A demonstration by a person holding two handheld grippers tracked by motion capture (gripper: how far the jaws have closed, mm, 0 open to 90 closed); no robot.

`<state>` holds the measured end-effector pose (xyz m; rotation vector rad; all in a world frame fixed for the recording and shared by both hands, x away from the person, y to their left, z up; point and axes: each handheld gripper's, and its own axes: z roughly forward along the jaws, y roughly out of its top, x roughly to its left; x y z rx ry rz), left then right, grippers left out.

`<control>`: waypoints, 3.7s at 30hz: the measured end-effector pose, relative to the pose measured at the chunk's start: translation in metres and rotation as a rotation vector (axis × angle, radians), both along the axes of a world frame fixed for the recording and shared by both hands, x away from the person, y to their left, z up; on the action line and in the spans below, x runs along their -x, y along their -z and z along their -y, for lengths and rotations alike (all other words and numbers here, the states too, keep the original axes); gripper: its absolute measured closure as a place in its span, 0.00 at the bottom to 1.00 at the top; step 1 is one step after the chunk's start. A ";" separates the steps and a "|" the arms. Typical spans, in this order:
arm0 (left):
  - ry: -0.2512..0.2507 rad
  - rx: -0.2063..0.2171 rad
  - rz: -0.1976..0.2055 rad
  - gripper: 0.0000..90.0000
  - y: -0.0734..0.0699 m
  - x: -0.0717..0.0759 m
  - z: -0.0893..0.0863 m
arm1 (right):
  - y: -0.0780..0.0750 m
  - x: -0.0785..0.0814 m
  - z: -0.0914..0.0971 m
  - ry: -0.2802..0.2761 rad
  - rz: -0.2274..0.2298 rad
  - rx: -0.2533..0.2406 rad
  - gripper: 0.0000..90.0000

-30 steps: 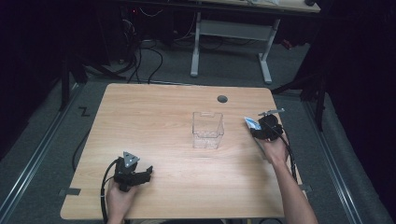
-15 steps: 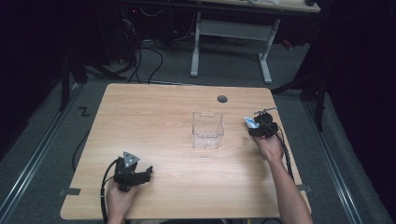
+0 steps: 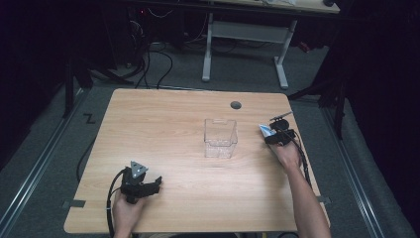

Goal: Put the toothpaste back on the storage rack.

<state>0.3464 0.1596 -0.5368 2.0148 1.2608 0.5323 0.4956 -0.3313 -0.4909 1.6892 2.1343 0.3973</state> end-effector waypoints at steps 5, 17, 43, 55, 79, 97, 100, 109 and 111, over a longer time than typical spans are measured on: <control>-0.001 0.000 0.001 0.23 0.000 0.000 0.000 | 0.008 -0.002 0.003 0.010 -0.015 -0.029 0.49; -0.005 -0.001 0.002 0.24 0.000 0.000 0.000 | 0.011 -0.007 0.005 -0.002 -0.004 -0.053 0.52; -0.010 -0.001 0.002 0.24 0.000 0.000 -0.001 | -0.014 0.021 -0.002 -0.119 0.028 -0.074 0.78; -0.008 -0.002 0.003 0.24 0.000 0.000 -0.001 | -0.034 0.043 -0.005 -0.185 0.097 -0.165 0.78; -0.009 -0.003 0.003 0.24 0.000 0.000 -0.001 | -0.058 0.086 -0.028 -0.319 0.241 -0.233 0.78; -0.009 -0.003 0.003 0.24 0.000 0.000 -0.001 | -0.071 0.105 -0.052 -0.430 0.299 -0.323 0.77; -0.010 -0.003 0.003 0.24 0.000 0.000 -0.001 | -0.073 0.106 -0.055 -0.445 0.305 -0.328 0.77; -0.010 -0.003 0.004 0.24 0.000 0.000 -0.001 | -0.080 0.110 -0.062 -0.473 0.331 -0.381 0.77; -0.010 -0.003 0.003 0.24 0.000 0.000 -0.001 | -0.083 0.110 -0.064 -0.479 0.338 -0.389 0.77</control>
